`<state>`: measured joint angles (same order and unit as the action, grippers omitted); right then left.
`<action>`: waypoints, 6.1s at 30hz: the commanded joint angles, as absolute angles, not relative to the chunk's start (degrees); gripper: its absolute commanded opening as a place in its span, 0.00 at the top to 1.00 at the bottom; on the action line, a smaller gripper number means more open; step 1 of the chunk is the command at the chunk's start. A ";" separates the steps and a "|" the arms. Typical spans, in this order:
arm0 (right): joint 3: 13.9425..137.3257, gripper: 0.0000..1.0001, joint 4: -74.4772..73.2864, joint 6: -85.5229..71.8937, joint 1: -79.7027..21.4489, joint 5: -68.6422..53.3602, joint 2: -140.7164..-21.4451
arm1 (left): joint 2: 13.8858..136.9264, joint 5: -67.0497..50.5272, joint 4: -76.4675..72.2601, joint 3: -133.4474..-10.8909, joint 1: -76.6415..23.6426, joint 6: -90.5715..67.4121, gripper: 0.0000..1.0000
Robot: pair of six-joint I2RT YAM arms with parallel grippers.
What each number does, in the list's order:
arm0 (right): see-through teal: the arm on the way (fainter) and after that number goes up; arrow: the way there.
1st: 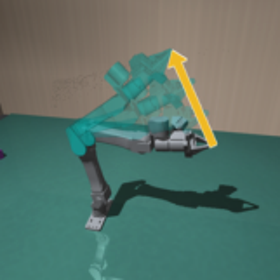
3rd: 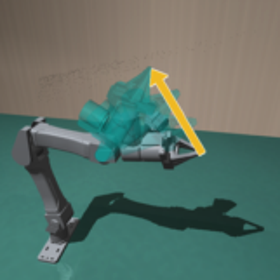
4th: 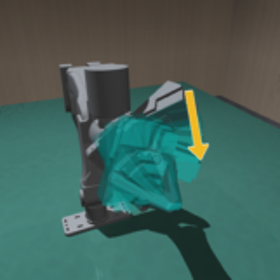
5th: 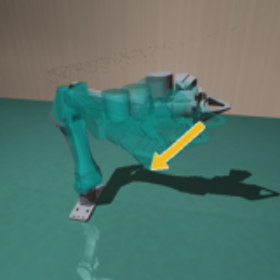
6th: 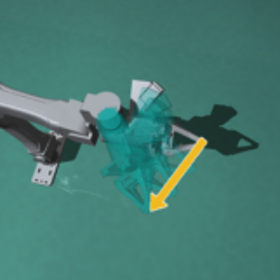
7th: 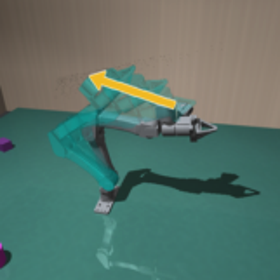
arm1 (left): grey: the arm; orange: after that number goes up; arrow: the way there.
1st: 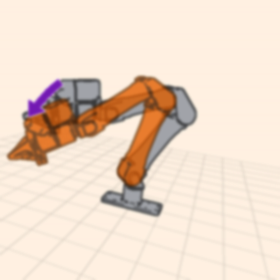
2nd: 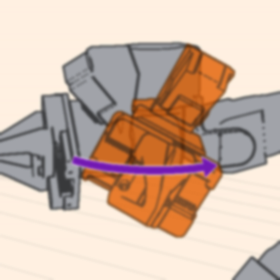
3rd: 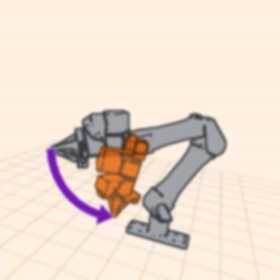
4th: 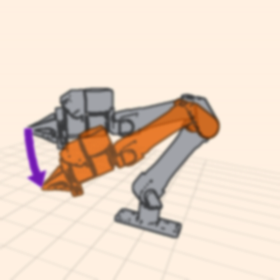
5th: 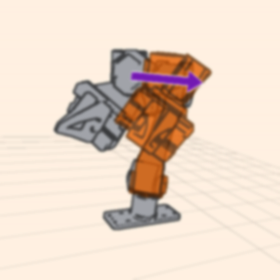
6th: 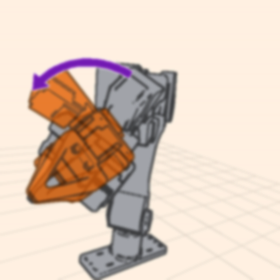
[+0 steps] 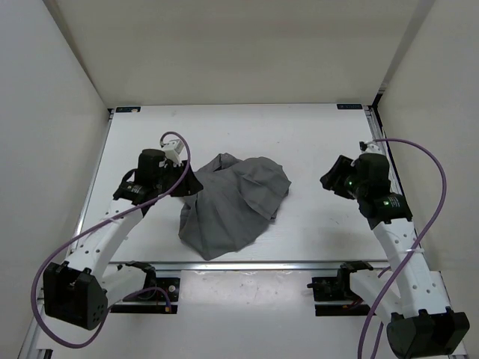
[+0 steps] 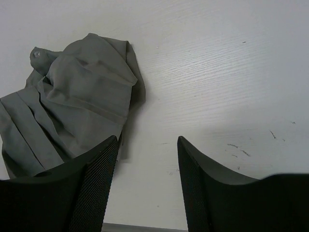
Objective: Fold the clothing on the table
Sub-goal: Flatten the skirt out
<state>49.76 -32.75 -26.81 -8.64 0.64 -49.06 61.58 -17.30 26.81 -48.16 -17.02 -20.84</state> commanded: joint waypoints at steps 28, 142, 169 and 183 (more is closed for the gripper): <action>49.66 0.42 -29.18 -27.94 -8.52 -2.37 -51.94 | 86.04 4.05 23.55 -55.73 -18.10 -17.32 0.45; 91.32 1.00 -55.28 -5.71 -47.20 16.88 -91.85 | 68.75 -23.40 12.31 -42.91 -22.60 -21.26 0.21; 96.32 1.00 -57.92 -5.80 -45.53 15.20 -96.15 | 64.33 -2.29 7.74 -37.35 -36.56 -13.63 0.47; 96.33 1.00 -57.75 -5.98 -45.35 14.85 -95.80 | 68.90 3.51 4.40 -37.09 -40.52 -10.37 0.70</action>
<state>93.97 -57.28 -5.87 -45.08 14.90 -96.12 68.14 1.74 7.03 -36.03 -39.55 -11.70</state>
